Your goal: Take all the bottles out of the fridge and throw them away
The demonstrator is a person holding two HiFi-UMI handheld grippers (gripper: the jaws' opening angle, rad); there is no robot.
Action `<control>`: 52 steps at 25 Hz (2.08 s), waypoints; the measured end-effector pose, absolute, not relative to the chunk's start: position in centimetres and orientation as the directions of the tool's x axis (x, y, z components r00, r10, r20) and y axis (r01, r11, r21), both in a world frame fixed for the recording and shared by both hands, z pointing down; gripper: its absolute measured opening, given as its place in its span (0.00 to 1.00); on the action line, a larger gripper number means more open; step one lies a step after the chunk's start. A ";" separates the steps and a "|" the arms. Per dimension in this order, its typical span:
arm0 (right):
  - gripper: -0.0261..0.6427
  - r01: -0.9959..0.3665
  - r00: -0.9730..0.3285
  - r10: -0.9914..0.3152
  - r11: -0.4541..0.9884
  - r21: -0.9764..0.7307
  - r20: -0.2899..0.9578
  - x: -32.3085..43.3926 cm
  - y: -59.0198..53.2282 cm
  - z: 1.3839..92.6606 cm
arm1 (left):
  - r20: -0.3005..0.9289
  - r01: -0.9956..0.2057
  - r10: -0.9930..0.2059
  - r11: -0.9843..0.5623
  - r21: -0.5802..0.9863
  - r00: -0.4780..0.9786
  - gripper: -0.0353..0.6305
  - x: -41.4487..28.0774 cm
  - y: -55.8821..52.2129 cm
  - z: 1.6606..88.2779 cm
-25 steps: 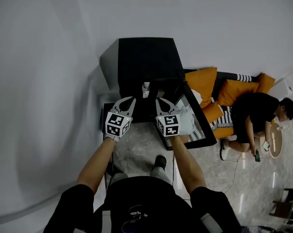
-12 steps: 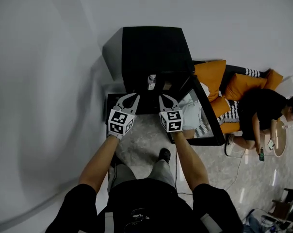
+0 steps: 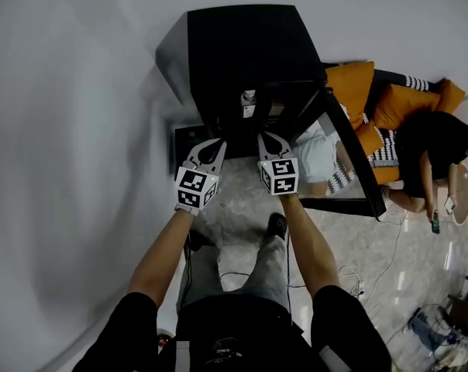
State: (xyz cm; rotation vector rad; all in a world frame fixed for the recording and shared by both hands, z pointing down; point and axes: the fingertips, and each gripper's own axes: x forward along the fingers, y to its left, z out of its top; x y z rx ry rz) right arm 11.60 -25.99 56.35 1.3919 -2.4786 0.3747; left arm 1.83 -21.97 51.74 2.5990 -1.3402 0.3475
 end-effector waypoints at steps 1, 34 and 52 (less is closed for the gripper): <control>0.05 -0.861 -0.498 -0.790 0.501 -0.093 0.358 11.5 -26.0 56.8 | 0.299 -0.817 -0.770 -0.573 0.068 0.564 0.05 1.8 -22.0 52.2; 0.54 -0.935 -0.354 -0.907 0.344 -0.083 0.229 7.6 -42.2 72.6 | 0.129 -0.827 -0.823 -0.562 -0.034 0.554 0.05 -0.1 -28.7 64.7; 0.48 -0.938 -0.345 -0.904 0.340 -0.064 0.253 9.3 -36.8 66.3 | 0.148 -0.832 -0.825 -0.555 -0.026 0.546 0.05 -0.1 -26.4 57.7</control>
